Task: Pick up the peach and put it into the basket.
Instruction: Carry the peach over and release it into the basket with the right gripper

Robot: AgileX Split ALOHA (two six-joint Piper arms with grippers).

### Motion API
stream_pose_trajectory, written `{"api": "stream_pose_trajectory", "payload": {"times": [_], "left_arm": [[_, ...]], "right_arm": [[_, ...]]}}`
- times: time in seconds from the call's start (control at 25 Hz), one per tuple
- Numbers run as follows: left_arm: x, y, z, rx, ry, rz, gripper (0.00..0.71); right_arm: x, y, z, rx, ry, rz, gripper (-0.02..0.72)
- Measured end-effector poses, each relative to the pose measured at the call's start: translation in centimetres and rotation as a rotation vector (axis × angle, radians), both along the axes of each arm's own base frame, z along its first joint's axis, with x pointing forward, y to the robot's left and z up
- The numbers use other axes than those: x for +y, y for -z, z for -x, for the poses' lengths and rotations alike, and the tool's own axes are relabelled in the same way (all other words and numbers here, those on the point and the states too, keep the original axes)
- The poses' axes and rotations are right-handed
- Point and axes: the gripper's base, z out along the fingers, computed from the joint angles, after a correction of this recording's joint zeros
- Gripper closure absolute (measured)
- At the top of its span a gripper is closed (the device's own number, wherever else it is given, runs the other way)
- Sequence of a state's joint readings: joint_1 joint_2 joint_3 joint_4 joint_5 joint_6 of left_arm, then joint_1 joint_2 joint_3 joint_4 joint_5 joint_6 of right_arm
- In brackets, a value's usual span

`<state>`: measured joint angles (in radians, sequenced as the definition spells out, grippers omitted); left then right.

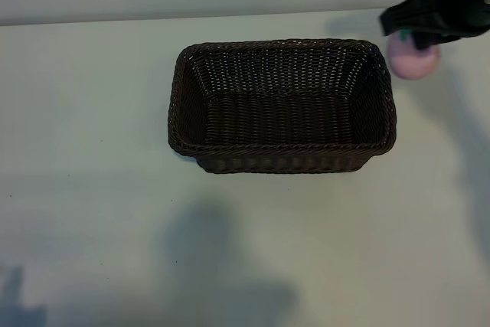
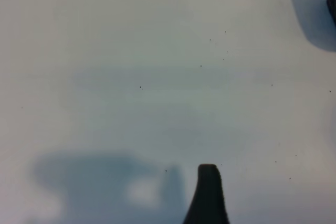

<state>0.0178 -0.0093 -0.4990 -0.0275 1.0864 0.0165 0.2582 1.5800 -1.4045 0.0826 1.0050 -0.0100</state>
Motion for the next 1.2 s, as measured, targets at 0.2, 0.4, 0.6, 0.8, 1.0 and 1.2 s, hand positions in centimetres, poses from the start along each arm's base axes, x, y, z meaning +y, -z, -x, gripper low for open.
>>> {"api": "stream_pose_trajectory", "payload": {"times": [0.2,0.4,0.6,0.8,1.0,1.2], "left_arm": [[0.0,0.0,0.0,0.0,0.0,0.0,0.118],[0.0,0.0,0.0,0.0,0.0,0.0,0.118],[0.0,0.0,0.0,0.0,0.0,0.0,0.118],[0.0,0.0,0.0,0.0,0.0,0.0,0.118],[0.0,0.0,0.0,0.0,0.0,0.0,0.118],[0.0,0.0,0.0,0.0,-0.001,0.002,0.118]], "right_arm": [[3.3,0.6,0.2,0.015,-0.093,0.004,0.659],[5.9,3.7,-0.8,0.073,-0.149,0.024,0.659],[7.8,7.2,-2.1,0.109,-0.174,0.035,0.659],[8.4,10.3,-3.4,0.138,-0.17,0.045,0.659],[8.7,12.2,-4.0,0.16,-0.175,0.052,0.659],[8.7,12.2,-4.1,0.148,-0.182,0.05,0.598]]}}
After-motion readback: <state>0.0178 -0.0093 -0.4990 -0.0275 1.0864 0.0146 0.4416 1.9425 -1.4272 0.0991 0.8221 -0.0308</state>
